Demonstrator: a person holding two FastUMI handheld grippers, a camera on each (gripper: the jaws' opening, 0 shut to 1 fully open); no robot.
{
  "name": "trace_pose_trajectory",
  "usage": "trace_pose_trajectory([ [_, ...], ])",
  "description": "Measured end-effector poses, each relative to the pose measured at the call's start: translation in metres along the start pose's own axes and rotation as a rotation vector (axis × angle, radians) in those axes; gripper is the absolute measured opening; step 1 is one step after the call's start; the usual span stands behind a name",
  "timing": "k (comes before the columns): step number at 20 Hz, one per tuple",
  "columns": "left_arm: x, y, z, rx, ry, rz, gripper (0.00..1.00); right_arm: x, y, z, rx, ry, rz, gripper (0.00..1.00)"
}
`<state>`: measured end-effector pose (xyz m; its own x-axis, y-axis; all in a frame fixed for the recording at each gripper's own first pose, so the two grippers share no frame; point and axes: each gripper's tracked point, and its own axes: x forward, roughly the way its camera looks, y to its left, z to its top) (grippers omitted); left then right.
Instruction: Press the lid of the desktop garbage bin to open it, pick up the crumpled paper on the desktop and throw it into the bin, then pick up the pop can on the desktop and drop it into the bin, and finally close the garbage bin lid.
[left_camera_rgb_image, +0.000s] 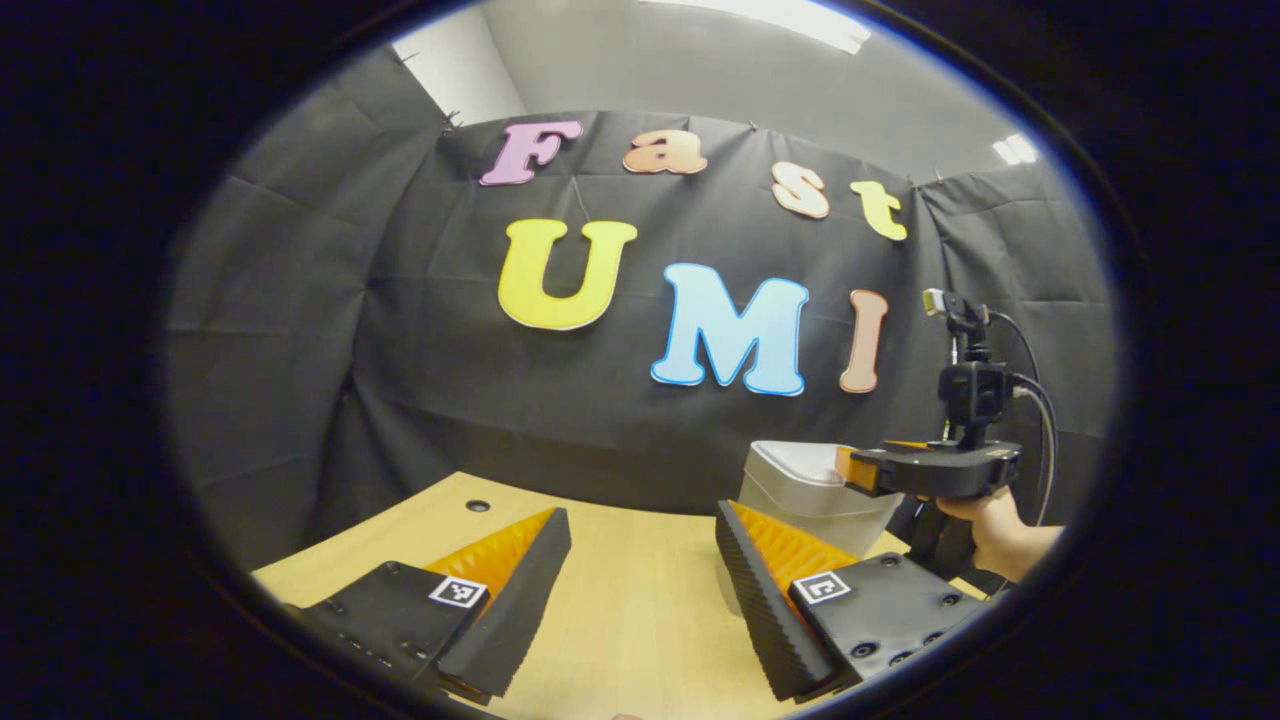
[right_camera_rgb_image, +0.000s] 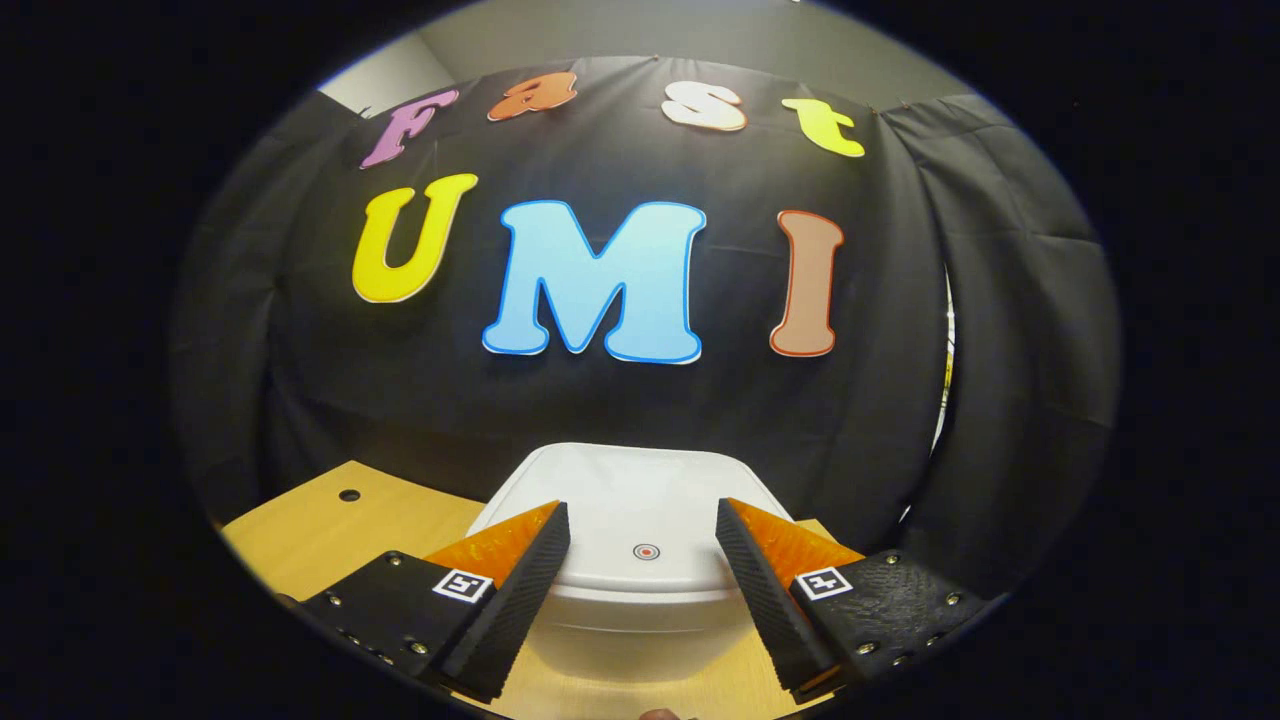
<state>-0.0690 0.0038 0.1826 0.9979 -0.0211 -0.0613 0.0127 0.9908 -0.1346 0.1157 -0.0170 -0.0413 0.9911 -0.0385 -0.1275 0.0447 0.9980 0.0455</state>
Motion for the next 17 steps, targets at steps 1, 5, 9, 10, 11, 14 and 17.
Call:
trace_pose_trajectory([
  [1,-0.005,-0.005,0.0,-0.001,-0.003,0.016,0.95,-0.011,0.003,0.001,-0.013,-0.004,0.028,0.95],
  [5,-0.027,-0.024,0.003,0.039,-0.028,0.062,0.95,-0.057,0.01,0.007,0.002,-0.027,0.118,0.94],
  [9,-0.045,-0.036,0.001,0.019,-0.029,0.09,0.95,-0.103,0.011,0.013,0.005,-0.072,0.17,0.94],
  [10,-0.049,-0.038,-0.001,0.017,-0.028,0.095,0.95,-0.112,0.012,0.014,0.003,-0.081,0.176,0.95],
  [11,-0.052,-0.038,-0.001,0.02,-0.027,0.1,0.95,-0.121,0.013,0.013,-0.002,-0.084,0.183,0.95],
  [14,-0.057,-0.039,-0.001,0.038,-0.027,0.103,0.95,-0.147,0.015,0.014,-0.005,-0.103,0.197,0.95],
  [17,-0.056,-0.042,0.006,0.048,-0.04,0.072,0.95,-0.165,0.016,0.009,0.021,-0.097,0.187,0.94],
])
